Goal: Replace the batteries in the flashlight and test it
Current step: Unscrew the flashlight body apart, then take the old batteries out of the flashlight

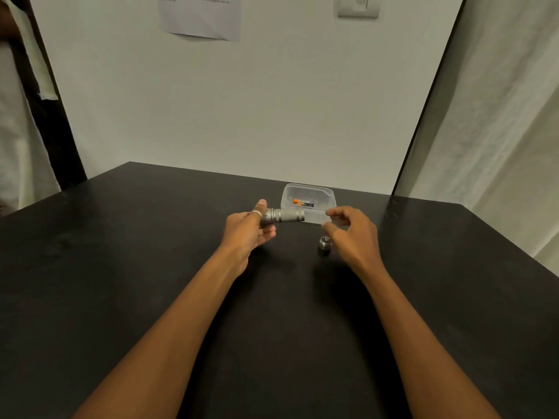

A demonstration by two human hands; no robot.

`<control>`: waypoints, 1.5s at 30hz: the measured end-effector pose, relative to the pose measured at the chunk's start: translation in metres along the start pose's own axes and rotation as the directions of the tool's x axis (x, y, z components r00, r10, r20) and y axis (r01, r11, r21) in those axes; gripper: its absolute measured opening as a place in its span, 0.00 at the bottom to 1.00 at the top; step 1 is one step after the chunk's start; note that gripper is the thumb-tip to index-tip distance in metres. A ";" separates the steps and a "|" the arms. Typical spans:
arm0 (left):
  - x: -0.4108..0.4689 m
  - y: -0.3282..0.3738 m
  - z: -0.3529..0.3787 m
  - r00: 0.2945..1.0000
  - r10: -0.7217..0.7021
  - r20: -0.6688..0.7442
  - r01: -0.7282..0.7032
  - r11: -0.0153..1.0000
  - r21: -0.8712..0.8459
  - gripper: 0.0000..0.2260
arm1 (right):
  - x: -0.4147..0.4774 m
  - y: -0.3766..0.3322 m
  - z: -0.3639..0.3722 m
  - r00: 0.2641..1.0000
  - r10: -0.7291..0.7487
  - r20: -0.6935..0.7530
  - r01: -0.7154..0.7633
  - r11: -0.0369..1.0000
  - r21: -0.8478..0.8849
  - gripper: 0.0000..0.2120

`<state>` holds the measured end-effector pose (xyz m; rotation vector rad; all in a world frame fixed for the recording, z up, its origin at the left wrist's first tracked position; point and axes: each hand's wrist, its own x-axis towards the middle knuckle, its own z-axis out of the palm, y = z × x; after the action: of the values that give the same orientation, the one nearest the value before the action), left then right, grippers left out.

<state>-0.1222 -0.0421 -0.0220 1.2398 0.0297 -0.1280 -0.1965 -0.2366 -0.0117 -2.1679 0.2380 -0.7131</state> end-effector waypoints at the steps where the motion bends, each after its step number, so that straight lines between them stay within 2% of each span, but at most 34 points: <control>1: 0.000 0.000 0.000 1.000 0.001 -0.001 -0.001 1.000 0.000 0.14 | 0.000 -0.005 0.001 0.998 -0.040 -0.047 0.041 0.999 0.033 0.12; 3: 0.000 0.000 0.000 1.000 0.005 -0.003 -0.005 1.000 0.000 0.14 | -0.001 -0.016 0.005 0.994 -0.088 -0.070 0.093 0.993 0.072 0.12; 6: 0.000 0.000 0.000 1.000 0.013 0.005 -0.013 1.000 -0.012 0.14 | -0.004 -0.026 0.015 0.997 -0.082 -0.004 0.082 0.993 0.081 0.12; 8: 0.000 0.000 0.000 1.000 0.023 0.014 -0.023 1.000 -0.017 0.14 | -0.006 -0.027 0.022 0.998 -0.031 0.054 0.023 0.990 0.137 0.13; 11: -0.001 -0.001 -0.001 0.998 0.055 0.039 -0.054 0.998 -0.027 0.14 | -0.007 -0.025 0.028 0.990 0.077 0.119 -0.114 0.932 0.344 0.13; 13: -0.002 0.000 0.000 0.995 0.087 0.047 -0.085 0.995 -0.046 0.14 | -0.008 -0.026 0.029 0.972 0.156 0.178 -0.226 0.831 0.508 0.12; 16: -0.004 0.004 0.000 0.985 0.162 0.059 -0.154 0.980 -0.122 0.15 | -0.012 -0.030 0.031 0.934 0.203 0.295 -0.356 0.597 0.719 0.10; 19: -0.006 0.006 0.000 0.968 0.230 0.094 -0.210 0.959 -0.190 0.16 | -0.018 -0.033 0.035 0.906 0.178 0.384 -0.423 0.420 0.803 0.12; 23: -0.007 0.007 0.001 0.947 0.291 0.137 -0.260 0.942 -0.211 0.17 | -0.020 -0.032 0.038 0.886 0.161 0.435 -0.464 0.306 0.831 0.14; 26: -0.008 0.007 0.001 0.934 0.321 0.157 -0.284 0.933 -0.222 0.21 | -0.020 -0.029 0.038 0.875 0.174 0.452 -0.483 0.259 0.836 0.14; 31: -0.008 0.005 0.000 0.927 0.348 0.142 -0.320 0.929 -0.188 0.25 | -0.021 -0.028 0.036 0.879 0.180 0.441 -0.474 0.244 0.846 0.15; 33: -0.007 0.005 -0.002 0.912 0.385 0.144 -0.366 0.920 -0.140 0.26 | -0.021 -0.029 0.034 0.887 0.183 0.424 -0.460 0.255 0.851 0.15; 35: -0.007 0.003 -0.002 0.883 0.438 0.170 -0.441 0.897 -0.019 0.26 | -0.020 -0.029 0.033 0.898 0.189 0.398 -0.438 0.287 0.852 0.13; 38: -0.008 -0.001 0.001 0.832 0.499 0.244 -0.550 0.800 0.240 0.24 | -0.020 -0.029 0.032 0.915 0.187 0.356 -0.401 0.339 0.851 0.13; 40: -0.008 -0.003 -0.001 0.781 0.519 0.348 -0.625 0.660 0.417 0.28 | -0.020 -0.028 0.030 0.926 0.172 0.337 -0.377 0.355 0.856 0.15; 42: -0.008 -0.006 -0.007 0.728 0.498 0.471 -0.685 0.520 0.510 0.32 | -0.019 -0.025 0.027 0.930 0.180 0.319 -0.366 0.390 0.845 0.13; 45: -0.006 -0.008 -0.015 0.690 0.489 0.533 -0.705 0.287 0.649 0.29 | -0.018 -0.021 0.024 0.930 0.178 0.321 -0.367 0.433 0.823 0.10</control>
<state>-0.1287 -0.0302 -0.0335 2.1144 -0.8331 0.4650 -0.1989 -0.1999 -0.0153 -1.1156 0.0780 -0.2949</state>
